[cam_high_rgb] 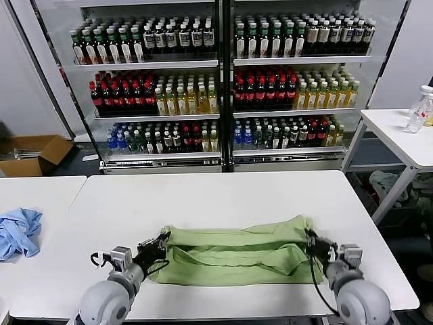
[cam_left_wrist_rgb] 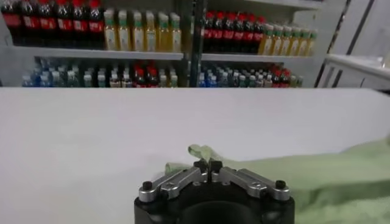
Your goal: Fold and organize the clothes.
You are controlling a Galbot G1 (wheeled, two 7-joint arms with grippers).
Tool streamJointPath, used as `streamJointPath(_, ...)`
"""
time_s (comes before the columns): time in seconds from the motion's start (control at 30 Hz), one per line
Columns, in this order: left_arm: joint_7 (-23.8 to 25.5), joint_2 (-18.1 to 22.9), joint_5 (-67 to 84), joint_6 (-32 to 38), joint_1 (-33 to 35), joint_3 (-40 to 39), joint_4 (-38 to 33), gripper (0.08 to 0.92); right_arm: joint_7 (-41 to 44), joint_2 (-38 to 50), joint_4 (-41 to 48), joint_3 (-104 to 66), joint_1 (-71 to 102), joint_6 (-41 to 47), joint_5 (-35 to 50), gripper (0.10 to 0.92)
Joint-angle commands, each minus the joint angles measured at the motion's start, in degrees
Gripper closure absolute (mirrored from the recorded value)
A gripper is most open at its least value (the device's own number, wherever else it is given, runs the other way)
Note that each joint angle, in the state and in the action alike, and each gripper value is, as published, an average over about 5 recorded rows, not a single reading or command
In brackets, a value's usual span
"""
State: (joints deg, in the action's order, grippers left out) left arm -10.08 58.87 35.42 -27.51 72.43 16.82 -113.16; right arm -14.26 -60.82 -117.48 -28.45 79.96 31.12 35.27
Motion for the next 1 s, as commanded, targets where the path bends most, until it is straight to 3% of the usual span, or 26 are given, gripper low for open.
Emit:
streamJointPath(0.03,-5.03,3.71,-19.11,2.73,7.84,0.51,-5.08,0.824,0.54,-2.23,-5.64,-2.27,9.11,0.21,-5.91,0.785)
streamJointPath(0.17,-10.31,8.48,-23.40,0.25,11.20,0.76,-5.97,0.712,0.78,-2.42,-6.01,-2.37,9.62,-0.47,-8.32,0.672)
streamJointPath(0.37,-11.93,13.96,-23.12,-2.78,12.26,-0.54,-4.83,0.538,-0.36,-3.72,-4.53,-1.31,10.17,-0.28,-11.90,0.499)
streamJointPath(0.63,-12.24,15.22,-20.82,-5.61,8.93,-1.66,-1.19,0.304,-0.28,-4.22,-5.63,-1.30,11.78,-0.48,-13.29,0.267)
streamJointPath(0.77,-11.95,14.90,-18.97,-5.57,8.18,-1.66,0.04,0.208,-0.26,-4.17,-6.06,-1.63,12.37,-0.62,-13.39,0.211)
streamJointPath(0.87,-11.72,14.57,-15.00,-5.47,7.14,-1.13,0.71,0.224,-0.31,-4.39,-6.48,-1.68,12.76,-0.65,-13.51,0.204)
streamJointPath(1.0,-10.95,13.98,-11.19,-4.55,6.56,-0.40,0.62,0.333,-0.34,-4.57,-6.91,-1.73,13.22,-0.67,-13.81,0.203)
